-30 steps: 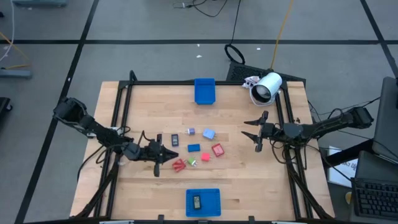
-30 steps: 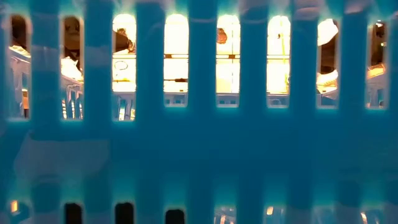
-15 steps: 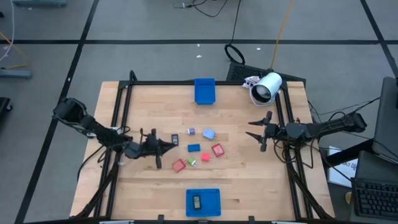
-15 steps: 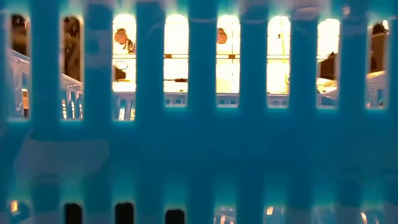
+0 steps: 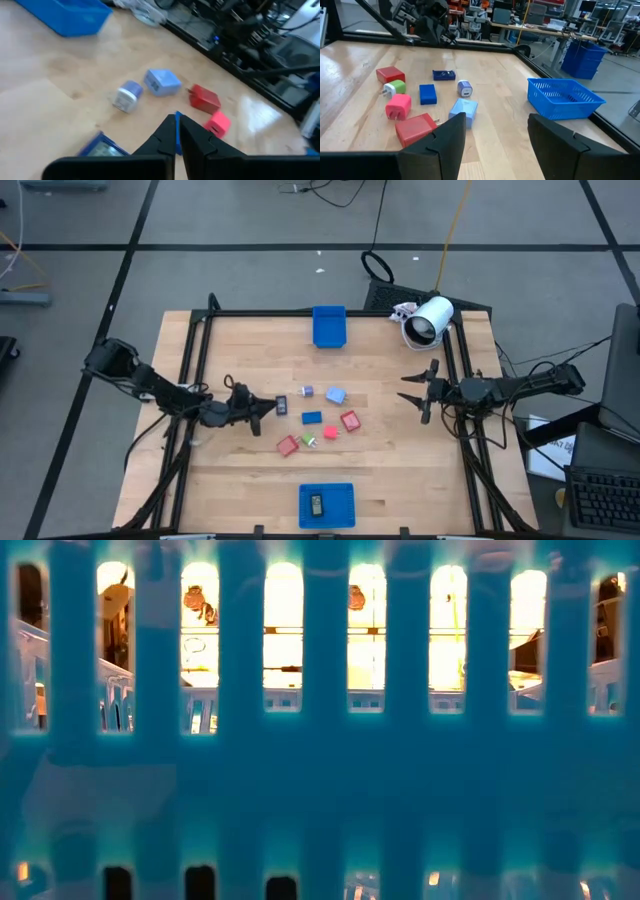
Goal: Pick & Place Office items
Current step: Put the purple digital timer into the bottom blue bin
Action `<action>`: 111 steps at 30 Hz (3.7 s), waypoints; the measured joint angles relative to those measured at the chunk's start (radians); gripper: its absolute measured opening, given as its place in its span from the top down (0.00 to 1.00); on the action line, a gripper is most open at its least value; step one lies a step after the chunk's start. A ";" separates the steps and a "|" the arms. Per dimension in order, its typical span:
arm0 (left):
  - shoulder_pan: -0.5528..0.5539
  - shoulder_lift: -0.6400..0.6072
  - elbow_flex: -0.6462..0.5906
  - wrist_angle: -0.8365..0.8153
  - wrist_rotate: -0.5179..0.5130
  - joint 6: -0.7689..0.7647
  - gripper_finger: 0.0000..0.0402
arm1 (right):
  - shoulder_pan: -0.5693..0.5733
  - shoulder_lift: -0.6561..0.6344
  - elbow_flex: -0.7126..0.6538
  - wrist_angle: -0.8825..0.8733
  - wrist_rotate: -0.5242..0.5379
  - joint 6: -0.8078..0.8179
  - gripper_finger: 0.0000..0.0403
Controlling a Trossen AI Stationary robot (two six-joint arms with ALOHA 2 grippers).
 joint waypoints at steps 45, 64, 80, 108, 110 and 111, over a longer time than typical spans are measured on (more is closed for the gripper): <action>0.265 0.308 0.731 -1.375 0.401 -0.615 0.57 | 0.000 0.002 0.000 -0.002 0.000 0.000 0.48; 0.296 0.262 0.733 -1.589 0.508 -0.522 0.59 | 0.000 0.003 0.000 -0.003 0.000 -0.014 0.49; 0.263 0.225 0.758 -1.666 0.482 -0.606 0.59 | 0.000 0.003 0.000 -0.003 0.000 -0.014 0.49; 0.265 0.277 0.760 -1.629 0.452 -0.548 0.45 | 0.000 0.013 0.000 -0.003 0.001 -0.014 0.48; 0.276 0.276 0.760 -1.627 0.473 -0.529 0.40 | 0.000 0.013 0.000 -0.003 0.001 -0.014 0.49; 0.283 0.276 0.760 -1.627 0.489 -0.515 0.38 | 0.000 0.013 0.000 -0.003 0.001 -0.014 0.49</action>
